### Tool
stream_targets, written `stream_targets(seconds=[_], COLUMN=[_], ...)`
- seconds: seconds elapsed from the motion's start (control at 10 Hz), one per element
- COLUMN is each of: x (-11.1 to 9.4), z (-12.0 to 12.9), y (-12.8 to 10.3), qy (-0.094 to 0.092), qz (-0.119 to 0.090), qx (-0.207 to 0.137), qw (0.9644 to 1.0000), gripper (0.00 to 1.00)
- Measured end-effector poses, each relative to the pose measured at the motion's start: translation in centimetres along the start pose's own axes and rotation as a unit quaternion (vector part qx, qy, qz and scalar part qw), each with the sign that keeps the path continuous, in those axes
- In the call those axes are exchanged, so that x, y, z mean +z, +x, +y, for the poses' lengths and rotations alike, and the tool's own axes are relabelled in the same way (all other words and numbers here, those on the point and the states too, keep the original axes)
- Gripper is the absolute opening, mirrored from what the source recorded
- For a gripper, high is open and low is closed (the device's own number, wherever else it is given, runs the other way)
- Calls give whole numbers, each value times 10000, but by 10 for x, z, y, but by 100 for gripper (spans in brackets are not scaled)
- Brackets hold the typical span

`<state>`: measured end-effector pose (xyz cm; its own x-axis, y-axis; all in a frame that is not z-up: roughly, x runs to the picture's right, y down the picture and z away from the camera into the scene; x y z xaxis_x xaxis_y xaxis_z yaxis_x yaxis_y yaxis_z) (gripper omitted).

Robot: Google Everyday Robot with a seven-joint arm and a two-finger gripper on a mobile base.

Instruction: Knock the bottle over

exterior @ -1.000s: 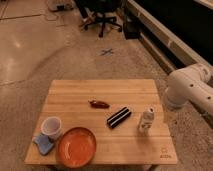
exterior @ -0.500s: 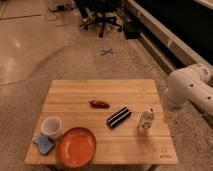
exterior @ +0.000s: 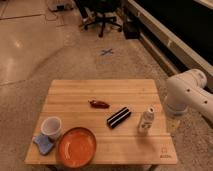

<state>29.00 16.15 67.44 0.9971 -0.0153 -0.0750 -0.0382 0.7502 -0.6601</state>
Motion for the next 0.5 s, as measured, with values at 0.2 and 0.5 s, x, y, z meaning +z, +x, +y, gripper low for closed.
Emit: stream_targets(seconds=[0.2, 0.5], x=[8, 18], z=[13, 10], y=[-12, -31], qy=[-206, -239], qz=[-74, -157], qx=[-22, -120], qw=[9998, 9995], gripper=[65, 65])
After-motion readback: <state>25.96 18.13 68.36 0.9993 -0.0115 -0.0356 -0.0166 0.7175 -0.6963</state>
